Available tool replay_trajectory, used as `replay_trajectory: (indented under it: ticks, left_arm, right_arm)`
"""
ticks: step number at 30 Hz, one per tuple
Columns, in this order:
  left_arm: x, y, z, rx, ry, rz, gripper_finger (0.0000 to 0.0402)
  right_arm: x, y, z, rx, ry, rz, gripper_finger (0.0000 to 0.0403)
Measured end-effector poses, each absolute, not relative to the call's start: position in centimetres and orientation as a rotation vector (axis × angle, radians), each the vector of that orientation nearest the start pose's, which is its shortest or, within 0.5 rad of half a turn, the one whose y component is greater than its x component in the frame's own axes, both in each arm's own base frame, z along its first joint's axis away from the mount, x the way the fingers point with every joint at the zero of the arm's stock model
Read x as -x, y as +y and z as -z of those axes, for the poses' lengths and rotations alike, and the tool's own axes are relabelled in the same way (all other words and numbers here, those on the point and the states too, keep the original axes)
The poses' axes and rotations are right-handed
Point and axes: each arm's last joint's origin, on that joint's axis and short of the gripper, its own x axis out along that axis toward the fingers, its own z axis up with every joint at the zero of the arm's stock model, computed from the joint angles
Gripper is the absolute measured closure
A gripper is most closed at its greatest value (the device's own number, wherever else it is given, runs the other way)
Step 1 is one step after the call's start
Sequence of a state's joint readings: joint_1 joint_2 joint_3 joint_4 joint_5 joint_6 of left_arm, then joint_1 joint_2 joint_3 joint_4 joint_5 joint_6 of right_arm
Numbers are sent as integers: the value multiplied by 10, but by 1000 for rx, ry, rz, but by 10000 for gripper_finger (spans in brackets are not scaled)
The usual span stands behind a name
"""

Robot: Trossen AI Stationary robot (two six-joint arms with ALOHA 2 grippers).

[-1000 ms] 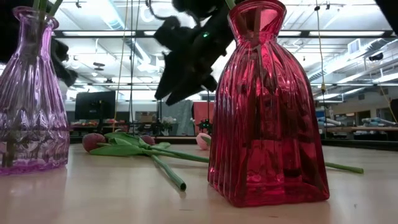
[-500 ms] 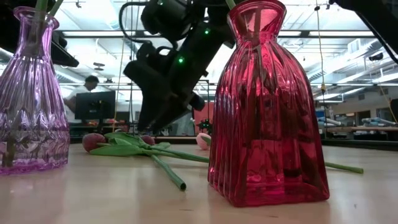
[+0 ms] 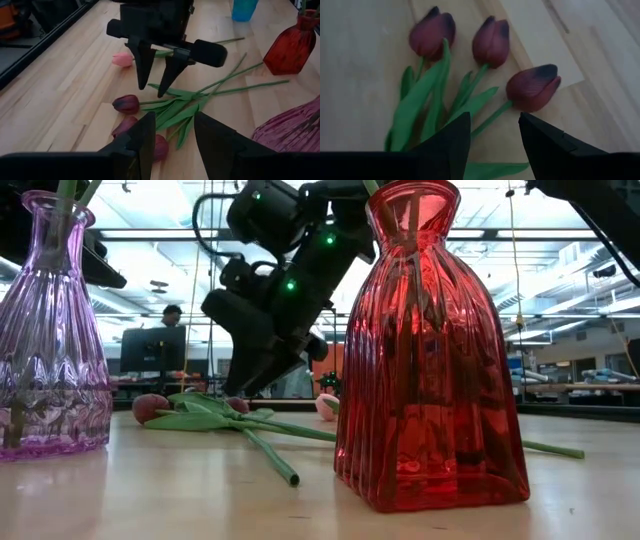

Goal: Sort flowers into vase by color
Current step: Put the right red flower into the blue vase

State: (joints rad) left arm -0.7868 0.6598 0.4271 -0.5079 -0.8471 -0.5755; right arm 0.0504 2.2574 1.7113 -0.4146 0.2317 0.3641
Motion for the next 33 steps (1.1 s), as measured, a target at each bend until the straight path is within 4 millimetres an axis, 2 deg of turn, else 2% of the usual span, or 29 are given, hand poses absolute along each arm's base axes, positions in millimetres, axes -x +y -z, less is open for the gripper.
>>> replay_trajectory:
  ticks: [3,10,19,26,33]
  left_arm:
    - [-106,-75,-209,23,465,-194,260]
    - [-105,-75,-208,19,469,-195,260]
    - [-105,-75,-208,21,477,-189,260]
    - [-105,-75,-208,22,477,-189,260]
    - [-105,-75,-208,23,477,-189,260]
  right_arm:
    - [-484,11,-153,-220,901,330,222]
    - [-486,14,-130,-228,947,314,222]
    - [-485,13,-130,-235,959,323,226]
    - [-481,8,-127,-210,1002,365,263]
    - [-480,-15,-128,-248,1010,368,315]
